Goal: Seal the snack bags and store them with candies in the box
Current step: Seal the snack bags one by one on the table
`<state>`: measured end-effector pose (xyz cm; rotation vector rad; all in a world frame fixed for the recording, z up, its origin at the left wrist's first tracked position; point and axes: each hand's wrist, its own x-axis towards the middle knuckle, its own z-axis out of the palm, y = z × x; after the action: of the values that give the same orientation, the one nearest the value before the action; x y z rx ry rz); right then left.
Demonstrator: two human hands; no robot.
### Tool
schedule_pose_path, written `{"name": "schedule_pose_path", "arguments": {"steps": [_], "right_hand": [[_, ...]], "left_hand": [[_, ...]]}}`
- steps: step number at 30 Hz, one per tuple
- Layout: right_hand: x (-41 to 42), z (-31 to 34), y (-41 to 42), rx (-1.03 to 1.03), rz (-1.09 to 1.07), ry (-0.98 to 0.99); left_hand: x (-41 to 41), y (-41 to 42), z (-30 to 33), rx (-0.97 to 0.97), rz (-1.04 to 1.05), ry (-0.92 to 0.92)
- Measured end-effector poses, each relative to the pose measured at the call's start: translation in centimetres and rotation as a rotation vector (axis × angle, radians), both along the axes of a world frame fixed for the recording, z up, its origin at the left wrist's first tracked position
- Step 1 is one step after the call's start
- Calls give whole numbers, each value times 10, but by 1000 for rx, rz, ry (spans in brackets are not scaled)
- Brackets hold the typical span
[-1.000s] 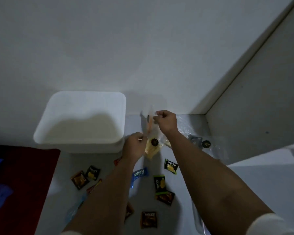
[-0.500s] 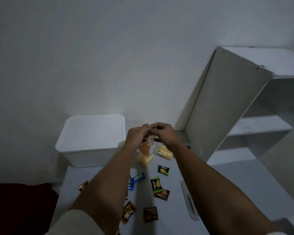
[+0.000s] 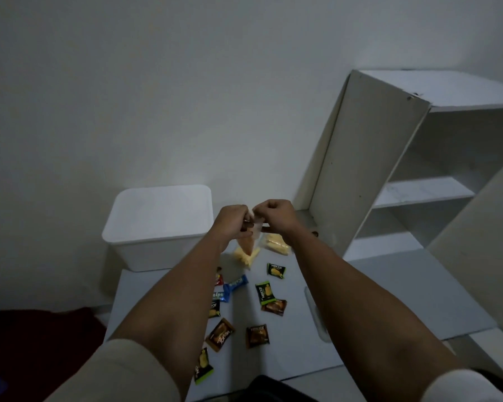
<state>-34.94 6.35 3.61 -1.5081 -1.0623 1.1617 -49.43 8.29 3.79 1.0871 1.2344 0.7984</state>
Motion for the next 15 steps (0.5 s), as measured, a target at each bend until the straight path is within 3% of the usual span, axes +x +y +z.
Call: {"name": "schedule_pose_path", "arguments": {"steps": [2,6,15], "right_hand": [[3,-9,1,2,-108,-44],[9,-31,-2,20,-201,-340],[25,-50,5,88,23,-436]], "left_hand": [[1,-3,-3,17,5,39],[1,-9,-15,56,-30,222],[26,-3,-34,84,60,385]]}}
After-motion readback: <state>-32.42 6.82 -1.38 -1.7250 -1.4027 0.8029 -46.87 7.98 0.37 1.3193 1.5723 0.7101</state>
